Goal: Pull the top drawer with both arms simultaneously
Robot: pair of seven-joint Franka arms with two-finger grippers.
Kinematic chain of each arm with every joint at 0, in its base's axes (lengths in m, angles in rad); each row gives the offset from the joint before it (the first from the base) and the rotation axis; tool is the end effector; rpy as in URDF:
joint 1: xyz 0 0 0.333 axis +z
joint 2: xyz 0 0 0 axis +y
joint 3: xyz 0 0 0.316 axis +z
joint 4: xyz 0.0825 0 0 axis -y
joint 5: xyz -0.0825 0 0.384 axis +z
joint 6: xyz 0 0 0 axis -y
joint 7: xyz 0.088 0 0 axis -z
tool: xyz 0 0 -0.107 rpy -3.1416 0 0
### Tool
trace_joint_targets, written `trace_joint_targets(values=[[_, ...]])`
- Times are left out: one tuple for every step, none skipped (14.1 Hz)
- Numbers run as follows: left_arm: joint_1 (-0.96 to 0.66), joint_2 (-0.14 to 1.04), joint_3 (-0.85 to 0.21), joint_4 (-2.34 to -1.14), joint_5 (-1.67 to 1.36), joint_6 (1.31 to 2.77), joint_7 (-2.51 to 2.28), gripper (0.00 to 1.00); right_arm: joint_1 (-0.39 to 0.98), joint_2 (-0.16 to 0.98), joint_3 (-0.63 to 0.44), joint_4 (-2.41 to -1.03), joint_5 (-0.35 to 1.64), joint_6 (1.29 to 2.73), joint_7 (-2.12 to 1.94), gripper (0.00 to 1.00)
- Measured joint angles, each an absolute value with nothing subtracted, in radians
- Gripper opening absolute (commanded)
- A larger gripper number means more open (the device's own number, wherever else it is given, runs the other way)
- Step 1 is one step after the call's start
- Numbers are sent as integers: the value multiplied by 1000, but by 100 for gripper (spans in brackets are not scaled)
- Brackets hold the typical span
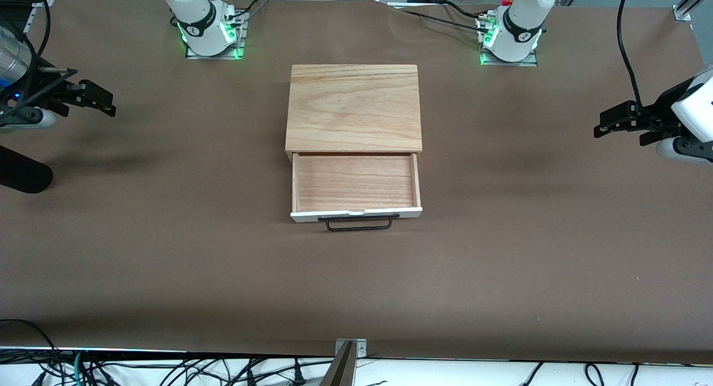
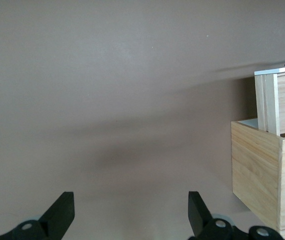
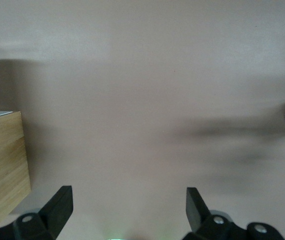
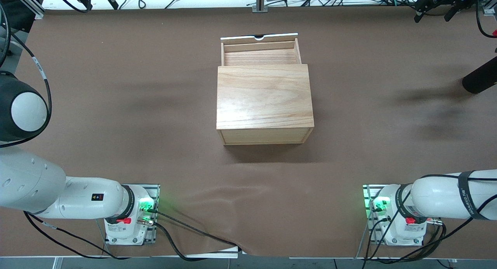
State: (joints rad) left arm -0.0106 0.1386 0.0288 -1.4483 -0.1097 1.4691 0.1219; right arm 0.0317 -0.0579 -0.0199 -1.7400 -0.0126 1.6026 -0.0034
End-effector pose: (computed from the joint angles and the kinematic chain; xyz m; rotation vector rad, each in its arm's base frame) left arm 0.5856 -0.0032 0.5950 3.0190 -0.1639 -0.1666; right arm 0.5341 0.0047 0.5789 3.1273 0.0253 -0.1243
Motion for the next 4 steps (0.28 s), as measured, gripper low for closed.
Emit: trace_joint_targets(values=[[-11,139,29,-1448,-110,1469,122,100,32,-58,-20,-1740,-13,1602,-3,100],[-10,140,29,-1448,-110,1469,121,100,32,-58,-20,-1740,-12,1602,-3,100],[-9,140,29,-1448,-110,1469,121,100,32,-58,-20,-1740,-12,1602,-4,100],[-6,141,31,-1448,-110,1469,121,100,32,-58,-20,-1740,-12,1602,-4,100]])
